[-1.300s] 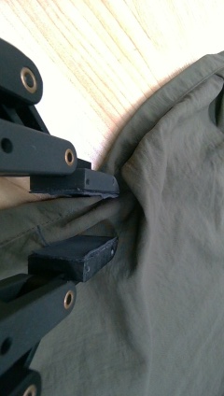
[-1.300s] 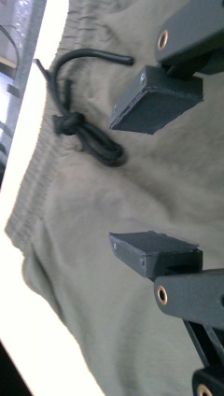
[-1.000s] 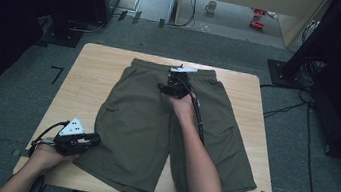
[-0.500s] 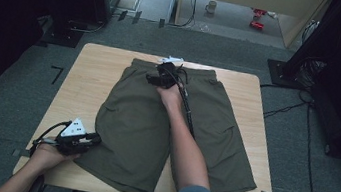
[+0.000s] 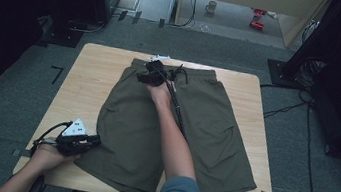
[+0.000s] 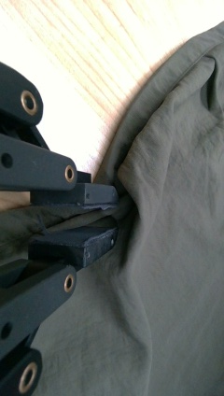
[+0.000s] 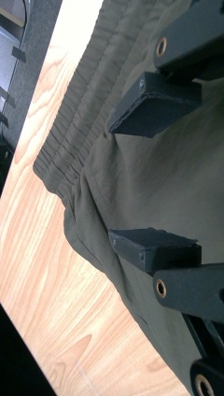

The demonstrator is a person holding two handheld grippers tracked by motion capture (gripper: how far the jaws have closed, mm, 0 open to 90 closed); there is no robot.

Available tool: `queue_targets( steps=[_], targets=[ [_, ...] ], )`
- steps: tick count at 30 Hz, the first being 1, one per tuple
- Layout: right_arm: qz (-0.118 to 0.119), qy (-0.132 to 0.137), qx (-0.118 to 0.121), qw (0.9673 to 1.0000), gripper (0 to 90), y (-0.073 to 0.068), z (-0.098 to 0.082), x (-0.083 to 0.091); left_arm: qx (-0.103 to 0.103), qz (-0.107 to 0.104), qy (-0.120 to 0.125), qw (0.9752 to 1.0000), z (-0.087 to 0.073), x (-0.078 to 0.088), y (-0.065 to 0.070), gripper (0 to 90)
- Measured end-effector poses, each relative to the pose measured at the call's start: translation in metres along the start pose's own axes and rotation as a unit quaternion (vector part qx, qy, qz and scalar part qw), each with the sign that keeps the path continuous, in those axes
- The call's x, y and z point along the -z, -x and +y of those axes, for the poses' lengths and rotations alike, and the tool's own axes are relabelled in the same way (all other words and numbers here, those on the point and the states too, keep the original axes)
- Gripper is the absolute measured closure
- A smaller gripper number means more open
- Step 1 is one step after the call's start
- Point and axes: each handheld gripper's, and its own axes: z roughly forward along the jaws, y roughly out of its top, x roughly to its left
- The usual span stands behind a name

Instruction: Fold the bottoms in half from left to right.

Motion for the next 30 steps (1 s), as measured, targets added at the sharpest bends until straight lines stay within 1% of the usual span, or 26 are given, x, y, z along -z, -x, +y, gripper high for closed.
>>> queue_targets(
  steps=[3,4,6,8,11,12,13,15,16,18,19,20,21,22,23,25,26,28,29,30],
  targets=[
    [0.005,0.005,-0.008,0.9999,40.2,-0.004,0.000,-0.007,0.000,-0.003,-0.002,1.0000,0.000,0.000,0.001,80.5],
    [0.005,0.005,-0.008,0.9999,40.2,-0.004,0.000,-0.007,-0.002,-0.003,-0.002,1.0000,0.001,0.000,0.001,80.5],
    [0.006,0.015,-0.012,0.9998,39.9,-0.006,0.000,-0.012,-0.003,-0.003,-0.003,1.0000,0.001,0.000,0.001,81.0],
    [0.008,0.013,-0.018,0.9997,39.0,-0.008,0.001,-0.017,-0.004,-0.003,-0.003,1.0000,0.001,0.000,0.002,81.0],
    [0.005,0.002,-0.009,0.9999,37.6,-0.012,0.001,-0.027,-0.005,-0.002,-0.004,1.0000,0.001,0.000,0.002,81.0],
    [0.003,0.000,-0.002,1.0000,34.9,-0.016,0.003,-0.033,-0.005,-0.002,-0.004,1.0000,0.001,0.000,0.002,81.0],
    [0.003,0.000,-0.002,1.0000,34.9,-0.016,0.003,-0.033,-0.005,-0.002,-0.005,1.0000,0.001,0.000,0.002,81.0],
    [-0.001,0.002,0.005,1.0000,33.1,-0.023,0.005,-0.040,-0.006,-0.002,-0.005,1.0000,0.002,-0.001,0.002,80.9],
    [-0.001,0.002,0.005,1.0000,33.1,-0.023,0.005,-0.040,-0.006,-0.002,-0.005,1.0000,0.002,-0.001,0.002,80.9],
    [-0.005,-0.004,0.016,0.9999,33.4,-0.029,0.007,-0.047,-0.006,-0.001,-0.005,1.0000,0.002,-0.001,0.002,80.9],
    [-0.005,-0.004,0.016,0.9999,33.4,-0.029,0.007,-0.047,-0.006,-0.001,-0.005,1.0000,0.002,-0.001,0.002,80.9],
    [-0.011,-0.009,0.023,0.9996,32.7,-0.033,0.009,-0.052,-0.005,-0.001,-0.006,1.0000,0.002,-0.001,0.003,80.9],
    [-0.011,-0.009,0.023,0.9996,32.7,-0.033,0.009,-0.052,-0.005,-0.001,-0.006,1.0000,0.002,-0.001,0.003,80.9],
    [-0.017,-0.014,0.025,0.9995,31.7,-0.036,0.008,-0.058,-0.006,0.000,-0.006,1.0000,0.002,-0.001,0.003,80.9],
    [-0.017,-0.014,0.025,0.9995,31.7,-0.036,0.008,-0.058,-0.005,0.000,-0.007,1.0000,0.002,-0.001,0.003,80.9],
    [-0.029,-0.015,0.031,0.9990,31.5,-0.039,0.006,-0.063,-0.005,0.000,-0.007,1.0000,0.002,-0.001,0.003,81.0],
    [-0.029,-0.015,0.031,0.9990,31.5,-0.039,0.006,-0.063,-0.005,-0.001,-0.007,1.0000,0.002,-0.001,0.003,81.0],
    [-0.039,-0.021,0.041,0.9982,32.5,-0.042,0.004,-0.067,-0.005,-0.001,-0.008,1.0000,0.003,-0.001,0.003,81.0],
    [-0.039,-0.021,0.041,0.9982,32.5,-0.042,0.004,-0.067,-0.005,-0.001,-0.008,1.0000,0.003,-0.001,0.003,81.0],
    [-0.043,-0.019,0.048,0.9977,33.6,-0.042,0.003,-0.067,-0.005,-0.001,-0.008,1.0000,0.003,-0.001,0.003,81.0]
  ],
)
